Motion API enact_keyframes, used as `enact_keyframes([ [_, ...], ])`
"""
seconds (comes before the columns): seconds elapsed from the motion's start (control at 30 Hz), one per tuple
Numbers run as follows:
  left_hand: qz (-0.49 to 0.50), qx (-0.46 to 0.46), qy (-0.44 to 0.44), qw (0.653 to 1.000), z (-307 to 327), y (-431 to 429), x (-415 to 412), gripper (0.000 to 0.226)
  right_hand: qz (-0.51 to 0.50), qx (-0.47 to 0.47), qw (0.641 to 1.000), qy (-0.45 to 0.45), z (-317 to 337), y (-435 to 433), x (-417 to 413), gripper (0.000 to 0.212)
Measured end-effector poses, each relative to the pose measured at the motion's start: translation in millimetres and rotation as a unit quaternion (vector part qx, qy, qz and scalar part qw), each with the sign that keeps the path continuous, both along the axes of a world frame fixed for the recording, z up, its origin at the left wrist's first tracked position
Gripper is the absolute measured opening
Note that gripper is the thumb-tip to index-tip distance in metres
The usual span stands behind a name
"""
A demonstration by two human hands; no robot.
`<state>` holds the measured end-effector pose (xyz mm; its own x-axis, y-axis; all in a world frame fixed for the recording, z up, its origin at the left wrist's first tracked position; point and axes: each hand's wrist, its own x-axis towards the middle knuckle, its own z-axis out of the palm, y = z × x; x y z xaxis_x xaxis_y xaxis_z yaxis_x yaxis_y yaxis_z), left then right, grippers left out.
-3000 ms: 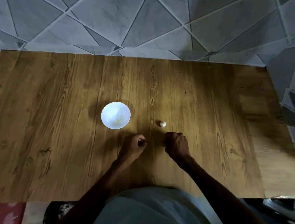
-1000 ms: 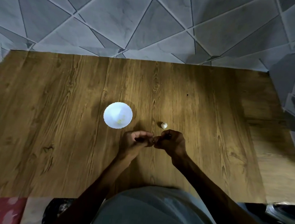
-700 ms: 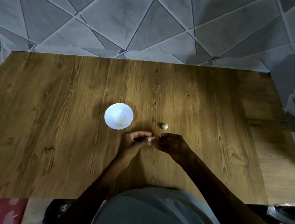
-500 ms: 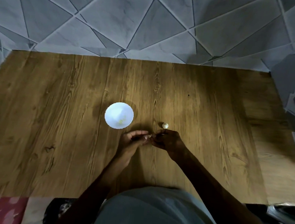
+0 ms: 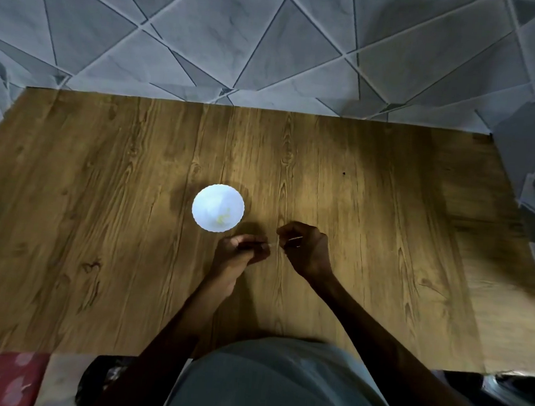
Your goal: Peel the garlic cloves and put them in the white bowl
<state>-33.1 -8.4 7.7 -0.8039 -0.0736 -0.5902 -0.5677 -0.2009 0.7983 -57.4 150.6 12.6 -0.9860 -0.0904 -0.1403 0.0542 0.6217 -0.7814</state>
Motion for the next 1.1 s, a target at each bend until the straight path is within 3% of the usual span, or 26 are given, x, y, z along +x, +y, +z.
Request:
enact_keyframes([
  [0.33, -0.016, -0.01, 0.047, 0.999, 9.4, 2.6, -1.3, 0.021, -0.016, -0.041, 0.999, -0.03, 8.9, 1.8, 1.2, 0.014],
  [0.53, -0.022, 0.035, 0.059, 0.997, 13.4, 0.3, -1.6, 0.024, -0.043, -0.182, 0.975, -0.118, 18.4, 7.4, -1.1, 0.018],
  [0.8, -0.026, 0.082, 0.056, 0.995, 15.9, 0.5, -0.2, 0.026, -0.028, -0.346, 0.911, -0.223, 21.0, 22.7, -0.1, 0.029],
  [0.93, -0.037, 0.061, 0.076, 0.995, 14.0, 1.9, 1.7, 0.026, -0.061, -0.353, 0.896, -0.263, 20.8, 21.6, -2.1, 0.029],
  [1.1, -0.029, -0.002, 0.089, 0.996, 16.6, 7.2, -1.4, 0.019, -0.076, -0.321, 0.921, -0.208, 19.8, 16.1, 0.6, 0.025],
])
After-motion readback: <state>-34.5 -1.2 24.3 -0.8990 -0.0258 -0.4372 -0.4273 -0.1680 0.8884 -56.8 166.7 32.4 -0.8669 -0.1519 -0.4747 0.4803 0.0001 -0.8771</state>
